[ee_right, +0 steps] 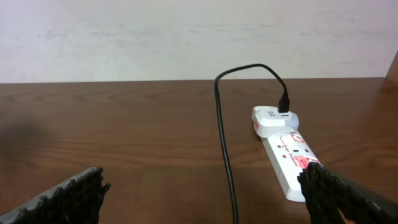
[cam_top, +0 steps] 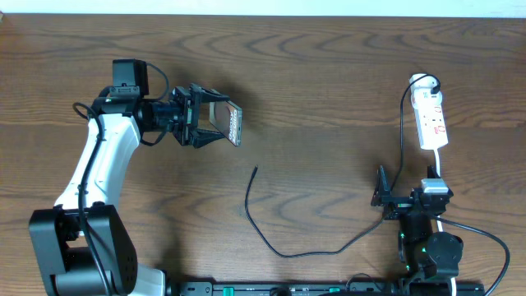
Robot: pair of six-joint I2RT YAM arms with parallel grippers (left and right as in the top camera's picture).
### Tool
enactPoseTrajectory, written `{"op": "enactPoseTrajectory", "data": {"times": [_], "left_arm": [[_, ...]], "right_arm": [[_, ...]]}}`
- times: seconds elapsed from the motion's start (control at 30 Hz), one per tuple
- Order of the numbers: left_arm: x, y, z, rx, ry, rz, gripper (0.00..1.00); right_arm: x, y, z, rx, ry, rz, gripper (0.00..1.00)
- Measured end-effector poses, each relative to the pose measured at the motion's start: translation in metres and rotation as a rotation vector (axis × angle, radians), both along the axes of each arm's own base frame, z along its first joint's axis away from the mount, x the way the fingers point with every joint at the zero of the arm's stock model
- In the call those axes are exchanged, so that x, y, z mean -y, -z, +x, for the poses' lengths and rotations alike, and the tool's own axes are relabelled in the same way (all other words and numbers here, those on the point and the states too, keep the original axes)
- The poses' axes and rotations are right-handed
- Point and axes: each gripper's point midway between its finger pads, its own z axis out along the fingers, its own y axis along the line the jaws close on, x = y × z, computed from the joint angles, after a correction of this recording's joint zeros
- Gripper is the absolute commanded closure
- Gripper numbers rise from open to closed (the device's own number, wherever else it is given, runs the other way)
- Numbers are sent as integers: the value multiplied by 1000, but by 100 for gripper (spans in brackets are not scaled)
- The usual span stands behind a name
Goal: Plug charger to phone and switch on socket
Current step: 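Lift the phone with the left gripper and tilt it upright, then move the right gripper toward the phone held by the left gripper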
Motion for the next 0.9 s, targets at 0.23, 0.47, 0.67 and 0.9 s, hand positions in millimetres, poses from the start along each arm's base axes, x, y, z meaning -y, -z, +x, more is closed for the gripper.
{"op": "enactPoseTrajectory", "data": {"times": [0.23,0.47,0.67,0.9], "left_arm": [[-4,-8,0,-28,-14,-58,93],[-13,-13,2,-26,-32,-93,92],[-13,-15,2,-25,-32,-101,93],[-13,-15,2,-25,-32,-101,93]], "right_arm": [[0,0,0,0,0,0,1],[0,0,0,0,0,0,1],[0,0,0,0,0,0,1],[0,-1,0,3,0,0,1]]}}
